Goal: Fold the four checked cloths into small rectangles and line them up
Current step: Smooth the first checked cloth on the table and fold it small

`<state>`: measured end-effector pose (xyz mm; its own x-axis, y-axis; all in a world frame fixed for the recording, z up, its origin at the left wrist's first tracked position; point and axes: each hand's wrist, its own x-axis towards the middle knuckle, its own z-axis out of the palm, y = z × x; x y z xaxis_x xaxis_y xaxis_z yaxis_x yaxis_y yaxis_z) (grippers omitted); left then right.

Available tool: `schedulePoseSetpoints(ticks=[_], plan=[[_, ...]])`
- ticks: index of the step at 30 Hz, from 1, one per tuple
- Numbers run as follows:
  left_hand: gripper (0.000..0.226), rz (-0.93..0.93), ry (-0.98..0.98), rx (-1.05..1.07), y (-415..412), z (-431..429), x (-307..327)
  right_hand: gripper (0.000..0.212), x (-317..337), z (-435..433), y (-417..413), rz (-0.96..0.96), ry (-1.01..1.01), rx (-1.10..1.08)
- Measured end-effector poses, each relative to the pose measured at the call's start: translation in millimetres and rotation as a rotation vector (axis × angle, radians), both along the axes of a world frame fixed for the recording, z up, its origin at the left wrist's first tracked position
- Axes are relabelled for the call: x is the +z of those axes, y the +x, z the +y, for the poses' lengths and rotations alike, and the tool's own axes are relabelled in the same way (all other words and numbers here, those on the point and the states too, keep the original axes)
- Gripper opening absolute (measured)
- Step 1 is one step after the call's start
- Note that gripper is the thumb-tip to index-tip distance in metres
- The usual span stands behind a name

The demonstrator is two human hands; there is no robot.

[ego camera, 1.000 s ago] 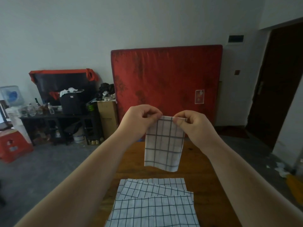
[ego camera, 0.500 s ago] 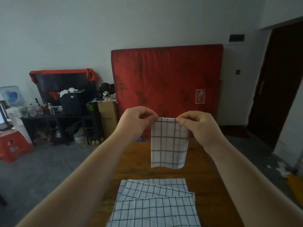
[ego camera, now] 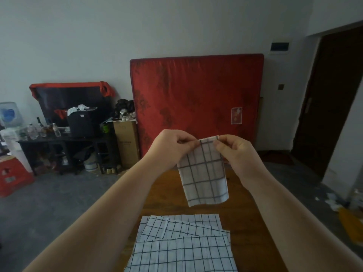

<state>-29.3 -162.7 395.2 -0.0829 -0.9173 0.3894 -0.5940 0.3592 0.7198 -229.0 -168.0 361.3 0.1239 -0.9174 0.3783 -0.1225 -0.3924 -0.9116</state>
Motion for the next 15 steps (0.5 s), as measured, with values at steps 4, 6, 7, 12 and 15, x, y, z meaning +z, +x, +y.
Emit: schedulePoseSetpoints(ticks=[4,6,7,12,15], plan=[[0.007,0.176,0.080,0.003,5,1,1,0.020,-6,2,-5,0.029,0.033,-0.037],[0.008,0.192,0.106,-0.010,5,2,2,0.020,-7,3,-5,0.059,-0.003,-0.070],[0.007,0.198,0.120,-0.018,5,2,3,0.020,-6,3,-4,0.073,-0.018,-0.083],[0.015,0.042,0.066,-0.077,1,3,8,0.019,-4,5,-3,0.207,-0.076,-0.105],[0.012,-0.031,0.017,-0.085,-10,4,10,0.020,-2,7,-1,0.250,-0.104,-0.084]])
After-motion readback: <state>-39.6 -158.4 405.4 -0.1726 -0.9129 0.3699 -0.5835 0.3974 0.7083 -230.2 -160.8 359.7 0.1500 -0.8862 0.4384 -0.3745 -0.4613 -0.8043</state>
